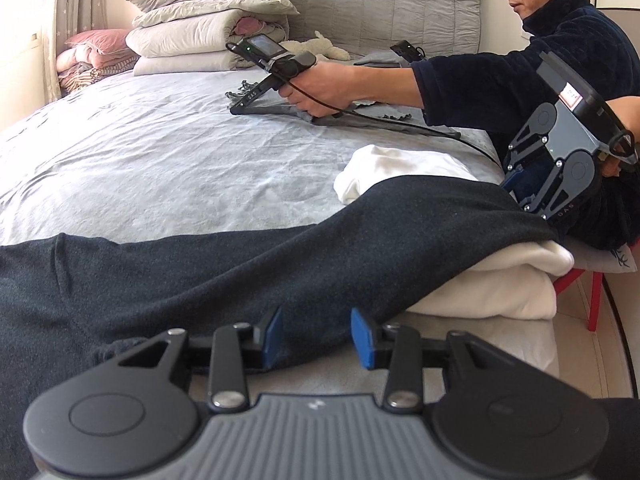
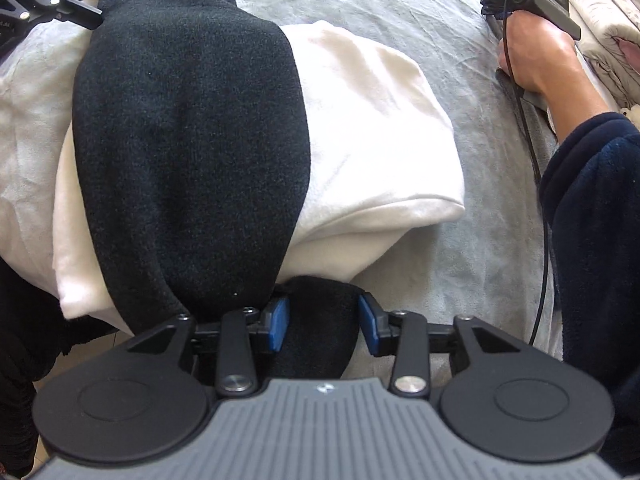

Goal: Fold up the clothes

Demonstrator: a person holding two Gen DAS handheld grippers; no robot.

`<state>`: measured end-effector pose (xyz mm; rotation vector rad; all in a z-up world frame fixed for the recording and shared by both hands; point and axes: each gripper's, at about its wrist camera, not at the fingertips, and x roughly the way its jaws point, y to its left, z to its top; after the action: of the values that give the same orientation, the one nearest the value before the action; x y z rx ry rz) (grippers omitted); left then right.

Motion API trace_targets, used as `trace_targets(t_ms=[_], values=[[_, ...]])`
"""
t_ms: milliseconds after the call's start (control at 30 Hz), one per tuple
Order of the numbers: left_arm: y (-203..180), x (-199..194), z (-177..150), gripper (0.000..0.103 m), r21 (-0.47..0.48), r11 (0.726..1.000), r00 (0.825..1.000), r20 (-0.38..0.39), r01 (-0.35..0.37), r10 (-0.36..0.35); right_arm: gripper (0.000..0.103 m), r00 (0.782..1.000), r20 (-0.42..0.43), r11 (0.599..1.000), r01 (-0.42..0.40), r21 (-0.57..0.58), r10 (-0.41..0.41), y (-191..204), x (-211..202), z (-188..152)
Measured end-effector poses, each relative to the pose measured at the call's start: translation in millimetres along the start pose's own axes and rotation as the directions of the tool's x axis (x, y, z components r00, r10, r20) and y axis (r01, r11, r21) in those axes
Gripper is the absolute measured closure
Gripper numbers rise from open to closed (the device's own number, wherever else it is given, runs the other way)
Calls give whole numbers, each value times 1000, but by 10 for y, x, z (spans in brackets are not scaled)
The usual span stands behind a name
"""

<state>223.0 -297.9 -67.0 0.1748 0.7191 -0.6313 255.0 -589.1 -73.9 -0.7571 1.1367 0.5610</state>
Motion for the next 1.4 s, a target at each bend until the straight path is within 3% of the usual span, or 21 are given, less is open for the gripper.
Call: trace_targets(t_ms=[67, 233, 300, 400, 500, 567, 700, 867, 1033, 1167, 1333, 1400], values=[[5, 13, -4, 64, -7, 1000, 1000, -2, -2, 2, 97, 1000, -6, 999, 28, -15, -28, 18, -33, -31], [-32, -59, 6, 64, 12, 1000, 1000, 7, 2, -2, 98, 978, -16, 978, 210, 2, -210, -74, -344, -136], [-39, -57, -6, 62, 12, 1000, 1000, -2, 7, -7, 98, 972, -47, 971, 231, 59, -228, -213, -387, -197], [-59, -30, -42, 62, 5, 1000, 999, -30, -11, 11, 87, 973, -47, 964, 232, 130, -228, -306, -451, -269], [-89, -121, -95, 58, -7, 1000, 999, -25, -26, 25, 75, 978, -5, 970, 206, 131, -207, -183, -552, -238], [-104, -239, -147, 50, -15, 999, 999, -14, -44, 44, 51, 981, 36, 976, 187, 110, -192, -28, -630, -160], [-59, -545, -324, 39, -45, 992, 993, -7, -120, 120, 49, 979, 127, 987, 151, 62, -158, 282, -782, 18], [131, -974, -652, 33, -128, 965, 973, -20, -230, 229, 43, 966, 250, 997, 62, 38, -69, 644, -935, 255], [398, -1420, -1081, 32, -243, 910, 942, -61, -335, 330, 42, 941, 334, 998, -68, 20, 57, 1047, -972, 484], [604, -1821, -1435, 32, -319, 851, 908, -98, -417, 408, 42, 924, 348, 986, -163, -19, 160, 1454, -885, 675], [900, -2356, -1832, 32, -420, 749, 854, -162, -512, 494, 42, 910, 333, 969, -237, -72, 247, 1964, -764, 921], [1043, -2597, -2005, 32, -459, 696, 826, -192, -553, 530, 42, 897, 331, 956, -288, -64, 292, 2129, -740, 1009]])
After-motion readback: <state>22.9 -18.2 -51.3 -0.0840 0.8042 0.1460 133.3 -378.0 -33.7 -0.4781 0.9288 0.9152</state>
